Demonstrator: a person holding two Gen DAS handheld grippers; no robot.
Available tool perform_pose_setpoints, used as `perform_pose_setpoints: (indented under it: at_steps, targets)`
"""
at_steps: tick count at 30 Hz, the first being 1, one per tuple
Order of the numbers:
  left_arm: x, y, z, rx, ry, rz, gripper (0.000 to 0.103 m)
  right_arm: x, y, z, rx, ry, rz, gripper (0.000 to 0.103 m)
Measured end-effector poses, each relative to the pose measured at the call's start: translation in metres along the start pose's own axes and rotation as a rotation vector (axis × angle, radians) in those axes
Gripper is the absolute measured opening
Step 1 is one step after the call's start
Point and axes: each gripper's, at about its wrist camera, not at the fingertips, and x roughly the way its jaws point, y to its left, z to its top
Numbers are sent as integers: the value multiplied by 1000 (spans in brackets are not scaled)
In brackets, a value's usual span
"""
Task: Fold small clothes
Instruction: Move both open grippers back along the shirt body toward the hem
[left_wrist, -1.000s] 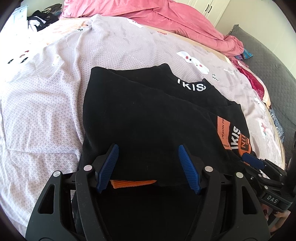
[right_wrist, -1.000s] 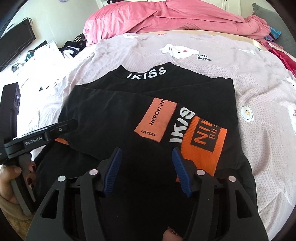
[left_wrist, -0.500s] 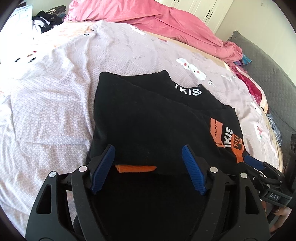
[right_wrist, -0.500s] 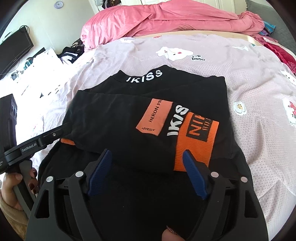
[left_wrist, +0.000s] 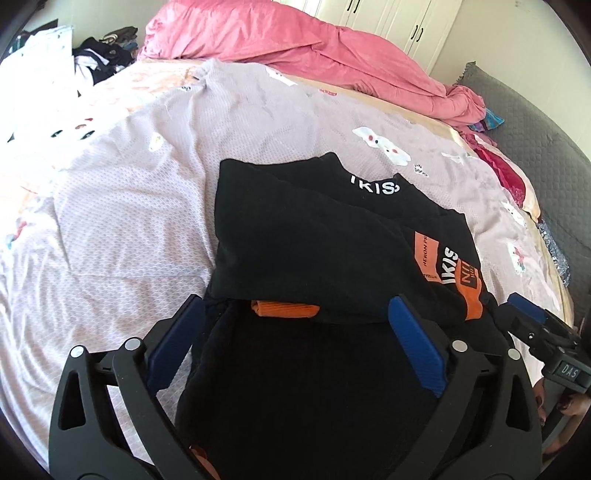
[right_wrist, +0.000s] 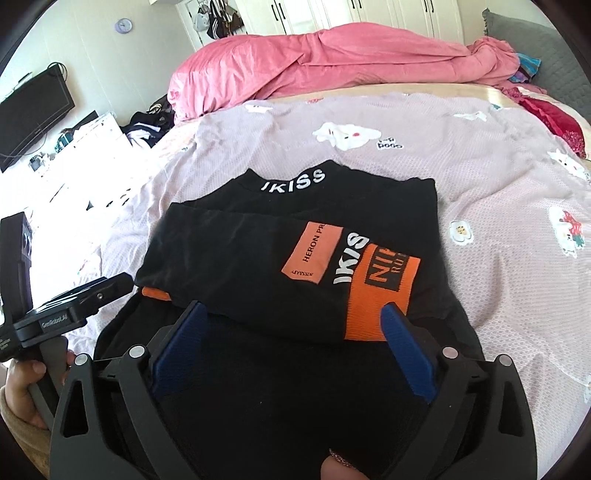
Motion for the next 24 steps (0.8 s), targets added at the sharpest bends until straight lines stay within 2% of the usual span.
perform_pose_setpoints:
  at_steps: [24]
  targets:
    - [-56, 6, -16, -2, -88, 32, 93, -52, 6, -12, -17, -76, 13, 96]
